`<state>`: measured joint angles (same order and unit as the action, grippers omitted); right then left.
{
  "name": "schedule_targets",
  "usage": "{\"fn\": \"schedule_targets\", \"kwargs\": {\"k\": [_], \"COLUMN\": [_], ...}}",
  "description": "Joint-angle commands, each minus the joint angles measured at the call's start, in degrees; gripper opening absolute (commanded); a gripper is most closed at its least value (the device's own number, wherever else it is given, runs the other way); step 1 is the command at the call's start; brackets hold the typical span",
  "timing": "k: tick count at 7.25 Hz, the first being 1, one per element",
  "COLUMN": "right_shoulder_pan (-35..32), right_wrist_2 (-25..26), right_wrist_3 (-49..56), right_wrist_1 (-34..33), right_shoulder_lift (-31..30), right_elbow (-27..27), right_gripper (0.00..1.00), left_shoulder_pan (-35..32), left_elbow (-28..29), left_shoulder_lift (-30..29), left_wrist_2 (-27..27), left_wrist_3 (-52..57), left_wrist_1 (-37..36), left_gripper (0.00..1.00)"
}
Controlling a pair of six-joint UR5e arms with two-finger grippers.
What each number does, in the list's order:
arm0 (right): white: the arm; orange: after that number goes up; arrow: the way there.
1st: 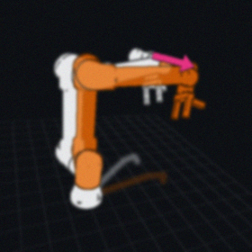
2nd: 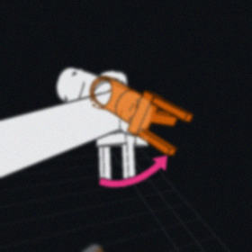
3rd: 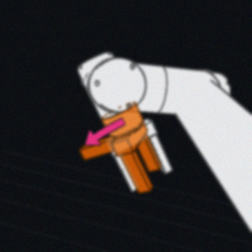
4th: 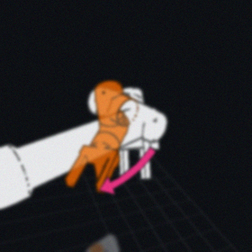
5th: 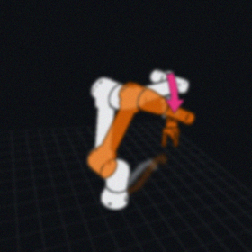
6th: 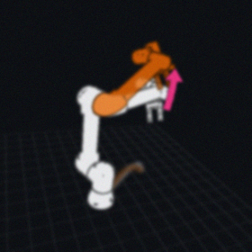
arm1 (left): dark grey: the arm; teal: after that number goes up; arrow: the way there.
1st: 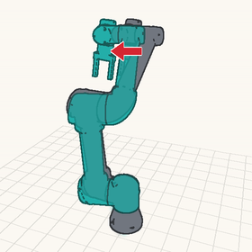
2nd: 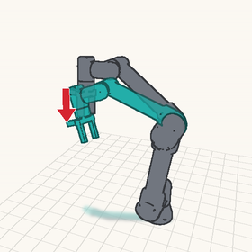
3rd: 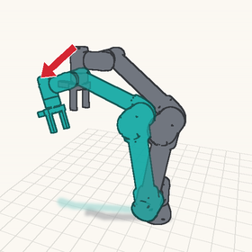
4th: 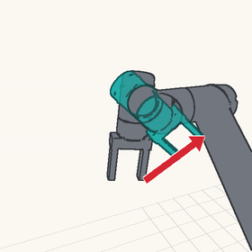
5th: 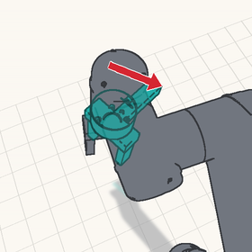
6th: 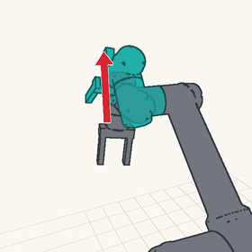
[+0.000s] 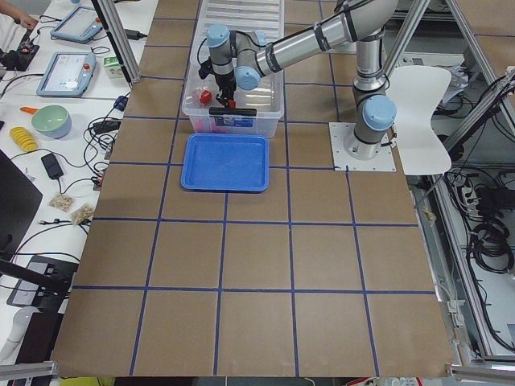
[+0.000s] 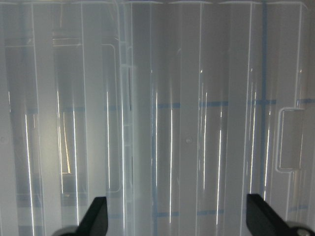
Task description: Place red block in blue tray from box
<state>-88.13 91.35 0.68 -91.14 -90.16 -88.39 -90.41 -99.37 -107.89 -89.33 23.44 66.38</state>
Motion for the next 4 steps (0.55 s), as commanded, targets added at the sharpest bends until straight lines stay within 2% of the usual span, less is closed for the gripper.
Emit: {"fn": "schedule_targets", "kwargs": {"k": [1,2,4], "right_shoulder_pan": [-0.3,-0.3,-0.2], "right_wrist_2": [0.0,0.1,0.1], "right_wrist_3": [-0.1,-0.1,0.0], "right_wrist_1": [-0.1,-0.1,-0.5], "right_shoulder_lift": [0.2,0.2,0.2], "right_elbow": [0.2,0.2,0.2], "right_gripper": [1.00,1.00,1.00], "left_shoulder_pan": [0.2,0.4,6.9], "left_elbow": [7.0,10.8,14.0], "left_shoulder_lift": [3.6,5.5,7.4], "left_wrist_2": [-0.1,-0.3,-0.8], "left_wrist_3": [-0.4,-1.4,-5.6], "left_wrist_1": [11.3,16.8,18.7], "left_gripper": [0.00,0.00,0.00]}}
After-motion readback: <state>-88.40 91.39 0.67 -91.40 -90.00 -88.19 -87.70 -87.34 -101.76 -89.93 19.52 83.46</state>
